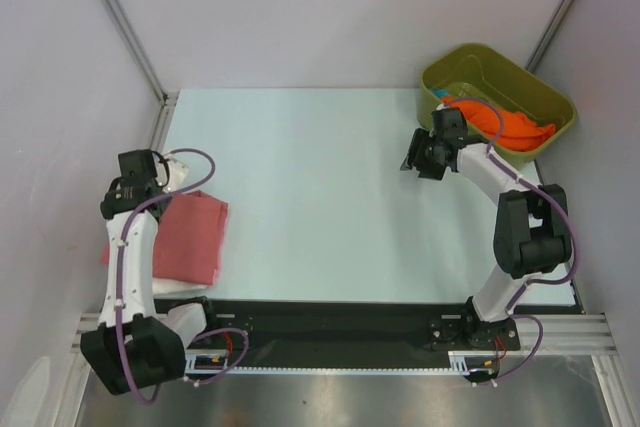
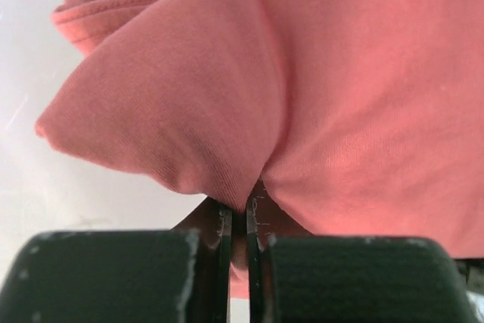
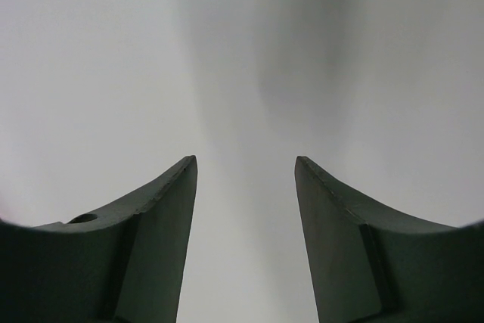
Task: Fold and stack the t-shirts
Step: Neatly place the folded tshirt to the corner
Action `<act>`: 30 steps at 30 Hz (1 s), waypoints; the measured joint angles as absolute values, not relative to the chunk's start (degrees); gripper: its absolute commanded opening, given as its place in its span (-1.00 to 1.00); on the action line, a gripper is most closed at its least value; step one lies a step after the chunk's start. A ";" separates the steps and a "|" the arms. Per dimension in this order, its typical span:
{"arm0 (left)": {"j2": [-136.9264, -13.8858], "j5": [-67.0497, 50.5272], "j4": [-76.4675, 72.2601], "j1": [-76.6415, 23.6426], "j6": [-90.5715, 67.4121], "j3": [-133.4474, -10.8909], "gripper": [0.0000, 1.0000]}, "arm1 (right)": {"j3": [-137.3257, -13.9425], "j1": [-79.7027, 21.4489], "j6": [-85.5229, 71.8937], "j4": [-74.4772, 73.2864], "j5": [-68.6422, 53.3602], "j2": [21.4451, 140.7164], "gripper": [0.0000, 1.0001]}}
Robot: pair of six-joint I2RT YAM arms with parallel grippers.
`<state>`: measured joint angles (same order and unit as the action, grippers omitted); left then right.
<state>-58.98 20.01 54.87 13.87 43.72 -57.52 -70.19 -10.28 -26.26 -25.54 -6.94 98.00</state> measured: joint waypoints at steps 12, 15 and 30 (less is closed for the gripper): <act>-69.69 16.25 41.71 21.04 46.02 -51.05 -0.58 | -71.07 -10.28 -24.51 -28.14 -5.54 98.00 0.23; -71.22 17.23 41.65 21.45 44.42 -50.46 -0.36 | -71.07 -10.28 -24.34 -28.97 -4.97 97.97 0.23; -77.60 18.83 40.32 32.10 38.28 -57.47 -0.11 | -71.07 -10.26 -23.31 -29.80 -3.33 96.62 0.24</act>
<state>-77.60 18.83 40.32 32.10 38.28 -57.47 -71.07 -10.26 -23.31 -29.80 -3.33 96.62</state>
